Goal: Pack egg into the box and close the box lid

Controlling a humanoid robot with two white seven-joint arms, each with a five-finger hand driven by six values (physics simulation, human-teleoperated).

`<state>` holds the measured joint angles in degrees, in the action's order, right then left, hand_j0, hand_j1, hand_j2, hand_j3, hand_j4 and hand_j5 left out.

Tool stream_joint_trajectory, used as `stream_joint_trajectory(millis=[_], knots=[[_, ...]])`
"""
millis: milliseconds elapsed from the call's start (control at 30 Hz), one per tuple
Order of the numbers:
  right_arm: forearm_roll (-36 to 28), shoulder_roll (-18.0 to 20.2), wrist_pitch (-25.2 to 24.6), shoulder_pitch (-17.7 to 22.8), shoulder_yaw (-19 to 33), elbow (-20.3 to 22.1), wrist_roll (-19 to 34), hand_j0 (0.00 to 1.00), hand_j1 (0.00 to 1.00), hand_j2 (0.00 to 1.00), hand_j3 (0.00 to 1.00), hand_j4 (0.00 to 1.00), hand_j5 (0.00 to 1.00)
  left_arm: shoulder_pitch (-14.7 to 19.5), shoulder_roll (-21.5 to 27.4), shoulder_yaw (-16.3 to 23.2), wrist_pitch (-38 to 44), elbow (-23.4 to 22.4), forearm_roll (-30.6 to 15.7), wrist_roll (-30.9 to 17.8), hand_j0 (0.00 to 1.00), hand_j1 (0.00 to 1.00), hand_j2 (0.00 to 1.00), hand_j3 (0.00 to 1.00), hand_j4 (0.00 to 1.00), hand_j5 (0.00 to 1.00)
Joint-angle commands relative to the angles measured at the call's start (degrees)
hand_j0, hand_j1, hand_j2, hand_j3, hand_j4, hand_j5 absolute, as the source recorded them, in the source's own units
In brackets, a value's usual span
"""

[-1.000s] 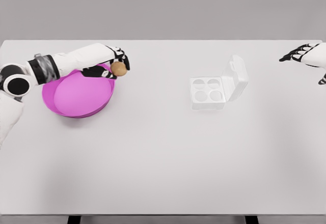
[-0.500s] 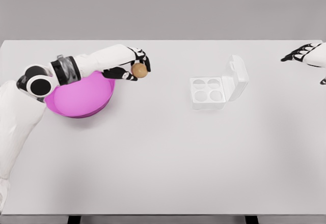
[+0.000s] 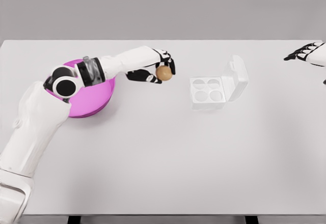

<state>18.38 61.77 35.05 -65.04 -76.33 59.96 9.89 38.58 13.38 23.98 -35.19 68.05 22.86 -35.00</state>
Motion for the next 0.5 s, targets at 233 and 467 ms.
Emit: stream_joint_trajectory(millis=[233,467], knots=[[-0.28,0.11,-0.05,0.00,0.13,-0.02,0.04,1.00,1.00,1.00,1.00,1.00,1.00,0.70,-3.97,1.41,0.19,-3.18,-0.10,0.00,0.32,0.32,0.32,0.32,0.32,0.32],[-0.28,0.11,-0.05,0.00,0.13,-0.11,-0.05,1.00,1.00,1.00,1.00,1.00,1.00,0.70,-7.40,1.50,0.19,-5.29,1.48,0.00,0.32,0.32,0.32,0.32,0.32,0.32]])
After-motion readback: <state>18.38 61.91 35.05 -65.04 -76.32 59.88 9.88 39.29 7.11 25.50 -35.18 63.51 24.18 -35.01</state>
